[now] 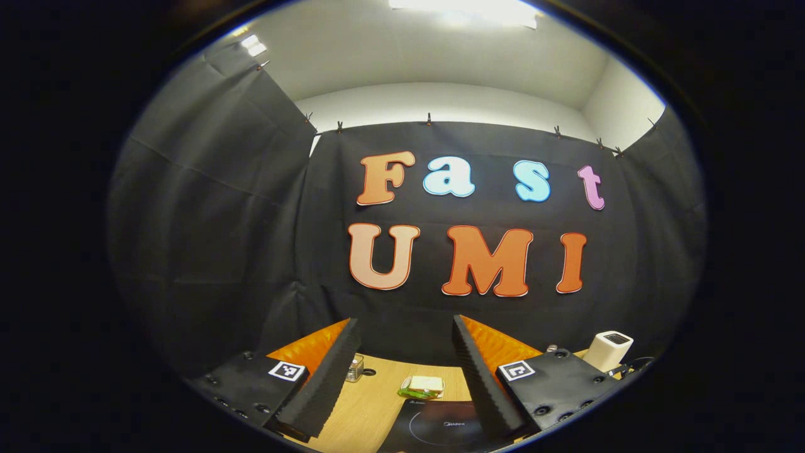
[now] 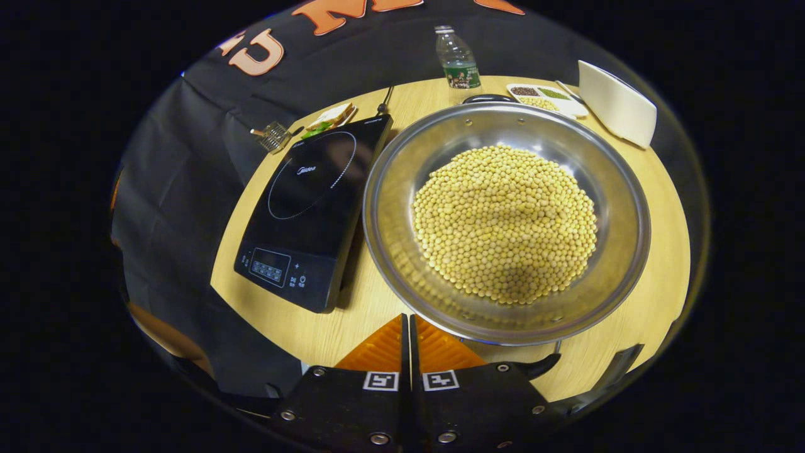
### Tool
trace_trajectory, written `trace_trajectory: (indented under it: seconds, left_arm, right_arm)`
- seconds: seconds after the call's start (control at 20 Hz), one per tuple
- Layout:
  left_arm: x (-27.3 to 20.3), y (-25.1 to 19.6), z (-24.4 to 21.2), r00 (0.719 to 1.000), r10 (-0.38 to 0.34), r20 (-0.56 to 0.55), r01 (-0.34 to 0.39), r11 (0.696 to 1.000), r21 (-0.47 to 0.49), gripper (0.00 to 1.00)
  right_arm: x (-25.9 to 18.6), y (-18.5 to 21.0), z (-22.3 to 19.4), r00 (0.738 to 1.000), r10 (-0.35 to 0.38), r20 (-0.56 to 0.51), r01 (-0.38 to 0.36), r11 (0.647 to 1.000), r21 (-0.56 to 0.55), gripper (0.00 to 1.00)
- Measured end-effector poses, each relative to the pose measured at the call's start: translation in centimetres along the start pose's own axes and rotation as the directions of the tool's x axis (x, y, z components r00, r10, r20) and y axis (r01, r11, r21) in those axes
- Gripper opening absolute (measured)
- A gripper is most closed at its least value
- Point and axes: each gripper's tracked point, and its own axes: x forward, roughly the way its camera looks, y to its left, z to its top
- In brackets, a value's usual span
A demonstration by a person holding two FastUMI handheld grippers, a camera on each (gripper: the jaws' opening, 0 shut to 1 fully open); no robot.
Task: First push the handle of the pot to place it horizontally, then grasp the pot with both hands and set it on the induction cooktop.
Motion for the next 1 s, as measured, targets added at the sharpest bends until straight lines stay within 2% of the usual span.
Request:
trace_trajectory:
  seconds: [0.1,0.5,0.75,1.0]
  left_arm:
    - [0.1,-0.5,-0.2,1.000,-0.012,-0.010,0.012,1.000,-0.005,0.95]
    - [0.6,-2.3,-1.0,0.999,-0.025,-0.030,0.025,1.000,0.006,0.95]
    - [1.4,-3.8,-1.3,0.998,-0.041,-0.040,0.041,0.999,0.005,0.95]
    - [2.1,-5.4,-2.6,0.995,-0.070,-0.071,0.070,0.998,-0.008,0.95]
  right_arm:
    - [0.0,0.1,-0.3,1.000,0.015,-0.002,-0.015,1.000,0.018,0.00]
    - [-0.5,-3.3,-1.0,0.999,-0.038,0.007,0.038,0.997,0.074,0.00]
    - [-2.0,-7.6,-0.9,0.990,-0.141,0.017,0.139,0.987,0.086,0.00]
    - [-3.3,-11.7,-0.2,0.977,-0.209,0.033,0.203,0.970,0.137,0.00]
